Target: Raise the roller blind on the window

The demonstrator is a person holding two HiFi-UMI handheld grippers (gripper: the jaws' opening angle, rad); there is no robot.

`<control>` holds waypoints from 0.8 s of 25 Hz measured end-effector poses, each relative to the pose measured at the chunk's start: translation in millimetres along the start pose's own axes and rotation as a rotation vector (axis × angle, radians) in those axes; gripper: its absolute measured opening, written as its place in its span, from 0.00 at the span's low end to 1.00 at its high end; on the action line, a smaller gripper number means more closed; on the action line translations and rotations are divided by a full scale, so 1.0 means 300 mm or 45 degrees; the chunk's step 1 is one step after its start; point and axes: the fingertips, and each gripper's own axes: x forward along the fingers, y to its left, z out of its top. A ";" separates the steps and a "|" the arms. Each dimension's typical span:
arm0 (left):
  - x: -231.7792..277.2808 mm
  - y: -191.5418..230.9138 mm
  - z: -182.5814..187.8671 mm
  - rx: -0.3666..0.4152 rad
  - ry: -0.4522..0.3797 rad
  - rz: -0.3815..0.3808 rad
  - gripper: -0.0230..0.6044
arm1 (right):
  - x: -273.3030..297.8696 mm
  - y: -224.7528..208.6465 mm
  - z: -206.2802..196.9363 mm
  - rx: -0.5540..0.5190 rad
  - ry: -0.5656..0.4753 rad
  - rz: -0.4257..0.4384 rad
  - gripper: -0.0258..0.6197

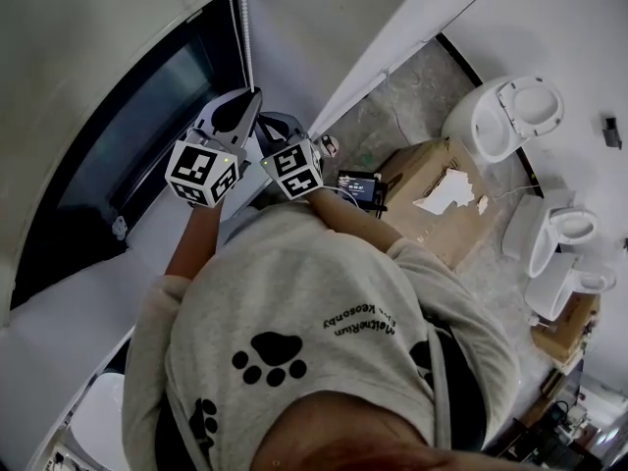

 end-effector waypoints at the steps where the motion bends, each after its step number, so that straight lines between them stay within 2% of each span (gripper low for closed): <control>1: 0.002 -0.001 -0.008 -0.004 0.001 -0.003 0.05 | 0.002 -0.003 -0.007 0.017 -0.003 0.002 0.06; 4: 0.011 -0.008 -0.010 -0.006 -0.004 -0.016 0.05 | 0.002 -0.008 -0.004 0.051 -0.033 0.014 0.06; 7: 0.016 -0.020 -0.010 0.001 -0.018 -0.017 0.05 | -0.004 0.013 -0.002 0.073 -0.063 0.082 0.06; 10: 0.025 -0.027 -0.015 0.012 -0.033 -0.012 0.05 | -0.009 0.029 0.005 0.037 -0.071 0.124 0.06; 12: 0.033 -0.030 -0.010 0.020 -0.036 -0.016 0.05 | -0.019 0.027 0.032 -0.006 -0.097 0.123 0.08; 14: 0.036 -0.030 -0.007 0.025 -0.039 -0.020 0.05 | -0.042 0.012 0.067 -0.012 -0.119 0.110 0.21; 20: 0.038 -0.022 -0.008 0.002 -0.048 -0.025 0.05 | -0.180 -0.073 0.214 0.035 -0.206 0.041 0.23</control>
